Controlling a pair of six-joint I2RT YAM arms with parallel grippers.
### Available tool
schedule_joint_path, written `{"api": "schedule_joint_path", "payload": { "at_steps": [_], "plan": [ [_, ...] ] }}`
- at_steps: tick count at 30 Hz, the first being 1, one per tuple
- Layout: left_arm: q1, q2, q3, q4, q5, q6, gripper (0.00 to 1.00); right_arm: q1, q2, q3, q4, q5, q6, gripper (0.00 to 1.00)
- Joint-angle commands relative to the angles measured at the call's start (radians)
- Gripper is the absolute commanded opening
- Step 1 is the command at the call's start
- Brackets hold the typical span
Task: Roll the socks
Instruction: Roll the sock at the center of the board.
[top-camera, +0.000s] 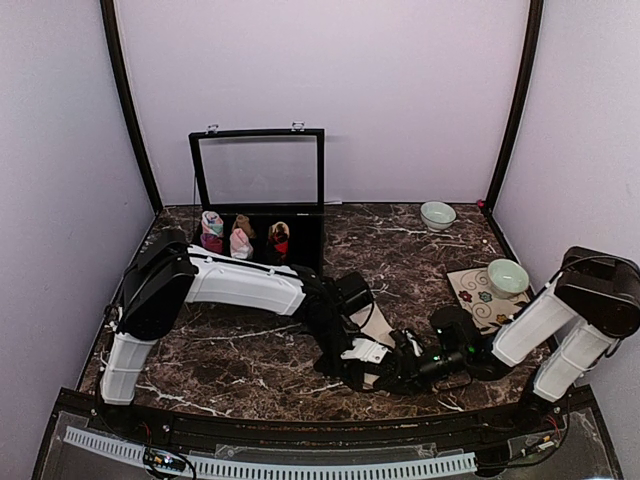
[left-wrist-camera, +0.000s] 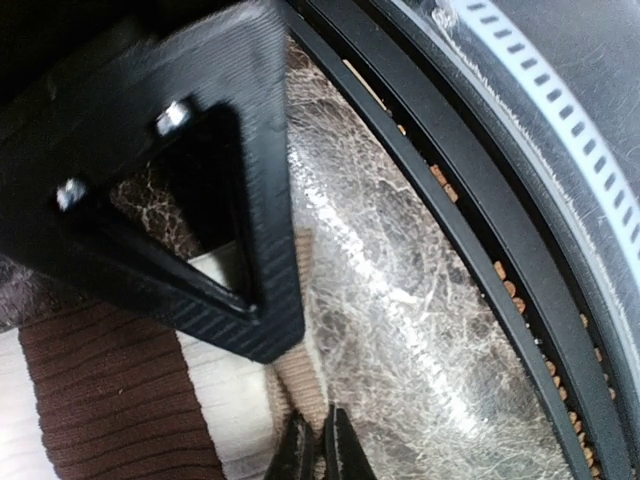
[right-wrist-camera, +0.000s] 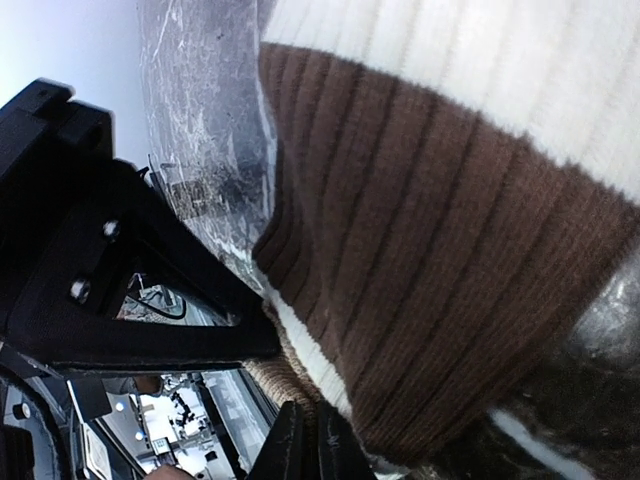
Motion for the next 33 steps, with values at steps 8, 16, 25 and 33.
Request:
{"api": "schedule_joint_path", "payload": {
  "at_steps": [8, 16, 25, 33],
  "plan": [
    [0.043, 0.172, 0.103, -0.283, 0.142, -0.053, 0.0, 0.048, -0.262, -0.017, -0.382, 0.265, -0.184, 0.34],
    [0.068, 0.302, 0.301, -0.452, 0.192, -0.054, 0.0, 0.335, -0.636, -0.016, -0.59, 0.739, -0.318, 0.3],
    [0.079, 0.383, 0.398, -0.512, 0.214, -0.101, 0.0, 0.545, -0.634, 0.065, -0.599, 0.945, -0.583, 0.36],
    [0.087, 0.406, 0.412, -0.545, 0.189, -0.098, 0.0, 0.657, -0.375, 0.215, -0.612, 1.089, -0.867, 0.32]
  ]
}}
